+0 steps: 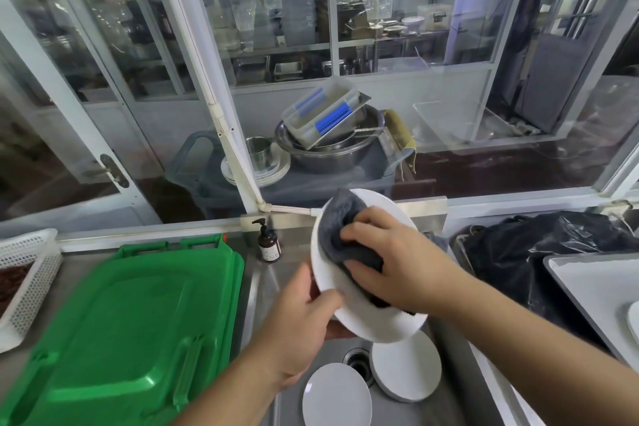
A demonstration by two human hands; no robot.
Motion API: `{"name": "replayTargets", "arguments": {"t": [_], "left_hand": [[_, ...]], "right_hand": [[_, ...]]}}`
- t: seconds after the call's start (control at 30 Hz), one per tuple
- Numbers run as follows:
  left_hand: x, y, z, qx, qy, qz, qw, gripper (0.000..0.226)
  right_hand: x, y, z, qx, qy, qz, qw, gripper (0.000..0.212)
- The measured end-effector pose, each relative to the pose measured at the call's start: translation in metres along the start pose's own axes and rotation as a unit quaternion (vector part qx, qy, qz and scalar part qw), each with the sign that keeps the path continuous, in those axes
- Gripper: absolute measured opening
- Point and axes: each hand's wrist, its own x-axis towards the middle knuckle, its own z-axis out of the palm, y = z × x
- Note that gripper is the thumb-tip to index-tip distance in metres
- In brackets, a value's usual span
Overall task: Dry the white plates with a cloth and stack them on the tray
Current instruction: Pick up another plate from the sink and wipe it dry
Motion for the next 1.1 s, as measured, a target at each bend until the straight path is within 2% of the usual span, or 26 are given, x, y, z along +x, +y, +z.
{"name": "replayTargets", "arguments": {"t": [0.07,0.23,0.33,0.47,0.63,0.73,0.9,1.0,1.1], "left_hand": [[-0.004,-0.004,0.002,-0.014,0.001,-0.001,1.0,0.042],[-0.006,-0.005,0.004,-0.074,0.039,0.032,0.996,0.043],[-0.002,-0.001,0.003,-0.086,0.072,0.06,0.992,0.05],[0.003,-0.002,0.0,-0.09,0.095,0.077,0.988,0.049],[0.008,-0.003,0.003,-0.052,0.087,0.076,0.992,0.061],[0.007,-0.003,0.009,-0.03,0.068,0.072,0.995,0.061],[-0.003,-0.008,0.019,0.031,0.033,0.057,0.997,0.065],[-0.008,-0.009,0.022,0.065,0.038,0.058,0.996,0.062],[-0.009,-0.007,0.017,0.15,0.038,0.095,0.983,0.062]], "right_hand": [[0.015,0.007,-0.005,-0.015,0.029,0.005,0.999,0.034],[0.031,0.026,-0.01,-0.032,0.101,0.106,0.989,0.025],[0.025,0.029,-0.002,-0.045,0.081,0.165,0.982,0.023],[0.005,0.019,0.008,-0.04,0.036,0.229,0.972,0.028],[-0.023,-0.01,0.017,0.079,0.038,0.234,0.968,0.014],[-0.027,-0.019,0.021,0.149,0.049,0.222,0.962,0.019],[-0.006,-0.019,0.009,0.156,0.09,0.177,0.968,0.018],[0.011,-0.011,-0.002,0.147,0.128,0.211,0.958,0.008],[0.019,-0.004,-0.009,0.224,0.137,0.297,0.918,0.003]]}}
